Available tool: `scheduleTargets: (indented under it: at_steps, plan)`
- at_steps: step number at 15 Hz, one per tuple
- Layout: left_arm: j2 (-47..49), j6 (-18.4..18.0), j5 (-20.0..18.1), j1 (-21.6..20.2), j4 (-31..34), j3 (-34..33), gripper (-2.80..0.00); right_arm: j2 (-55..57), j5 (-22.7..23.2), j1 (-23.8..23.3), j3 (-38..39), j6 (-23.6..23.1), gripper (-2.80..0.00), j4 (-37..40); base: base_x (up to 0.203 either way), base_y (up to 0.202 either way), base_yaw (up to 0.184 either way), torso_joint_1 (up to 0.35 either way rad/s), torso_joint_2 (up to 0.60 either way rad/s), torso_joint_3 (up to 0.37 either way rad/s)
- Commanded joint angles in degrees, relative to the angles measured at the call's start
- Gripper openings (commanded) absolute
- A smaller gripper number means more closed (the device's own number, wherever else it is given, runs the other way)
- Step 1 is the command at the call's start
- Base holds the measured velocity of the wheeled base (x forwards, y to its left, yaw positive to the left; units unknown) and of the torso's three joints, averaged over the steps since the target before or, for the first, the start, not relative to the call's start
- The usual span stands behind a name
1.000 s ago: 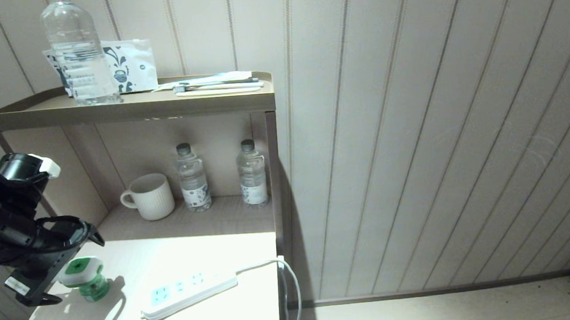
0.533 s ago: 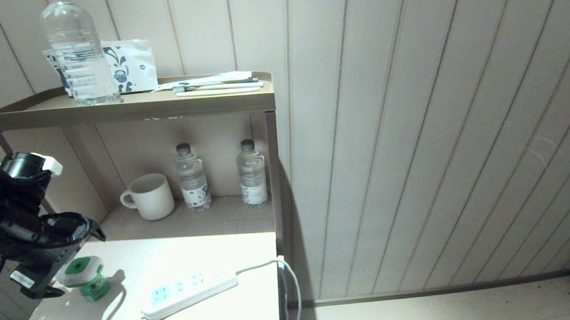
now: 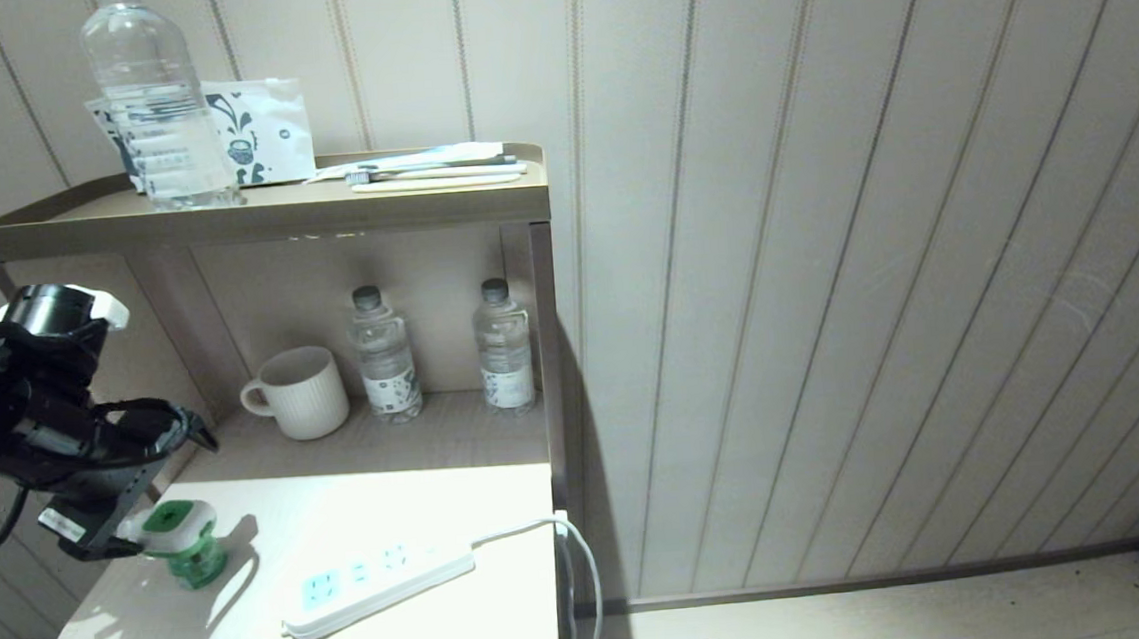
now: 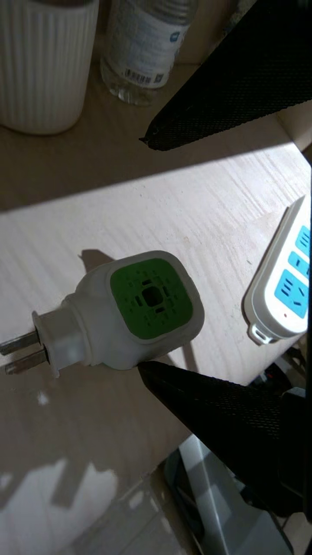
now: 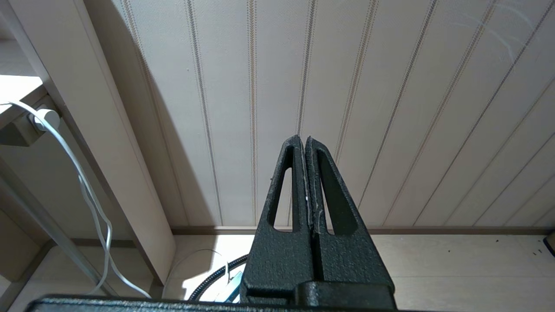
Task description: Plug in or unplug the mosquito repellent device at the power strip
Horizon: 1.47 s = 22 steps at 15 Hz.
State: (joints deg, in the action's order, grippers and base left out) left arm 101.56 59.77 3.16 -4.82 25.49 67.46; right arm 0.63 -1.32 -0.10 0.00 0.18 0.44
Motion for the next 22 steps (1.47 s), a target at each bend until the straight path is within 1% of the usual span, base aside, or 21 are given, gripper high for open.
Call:
scheduleTargets:
  at_steps: [1, 5, 9, 11, 12, 16, 20, 22]
  plan:
    - [0.3, 0.3, 0.0, 0.1, -0.6, 0.2, 0.00, 0.0, 0.0, 0.0, 0.0, 0.0, -2.80, 0.0, 0.000, 0.000, 0.000, 0.000, 0.00, 0.000]
    - [0.3, -0.2, 0.1, 0.0, -1.3, -0.3, 0.00, 0.0, 0.1, 0.0, 0.0, 0.0, -2.80, 0.0, 0.000, 0.000, 0.000, 0.000, 0.00, 0.000]
    - [1.5, -1.2, 0.1, 0.0, -4.5, -0.4, 0.00, 0.1, 0.0, 0.0, 0.0, 0.0, -2.80, 0.0, 0.000, 0.000, 0.000, 0.000, 0.00, 0.000]
    - [2.0, -5.2, 0.1, 0.0, -6.7, -0.6, 0.00, 0.0, 0.0, 0.0, 0.0, 0.0, -2.80, 0.0, 0.000, 0.000, 0.000, 0.000, 0.00, 0.000]
    - [2.1, -6.6, 0.1, 0.0, -8.4, -0.7, 0.00, 0.0, 0.0, 0.0, 0.0, 0.0, -2.80, 0.0, 0.000, 0.000, 0.000, 0.000, 0.00, 0.000]
    - [2.9, -7.6, -0.1, 0.0, -11.4, -0.7, 0.00, 0.1, 0.0, 0.0, 0.0, 0.0, -2.80, 0.0, 0.000, 0.000, 0.000, 0.000, 0.00, 0.000]
    - [3.4, -8.2, -3.4, 0.1, -13.1, -0.8, 0.00, 0.0, 0.0, 0.0, 0.0, 0.0, -2.80, 0.0, 0.000, 0.000, 0.000, 0.000, 0.00, 0.000]
    - [3.6, -8.8, -4.2, 0.1, -13.7, -0.8, 0.00, 0.0, 0.0, 0.0, 0.0, 0.0, -2.80, 0.0, 0.000, 0.000, 0.000, 0.000, 0.00, 0.000]
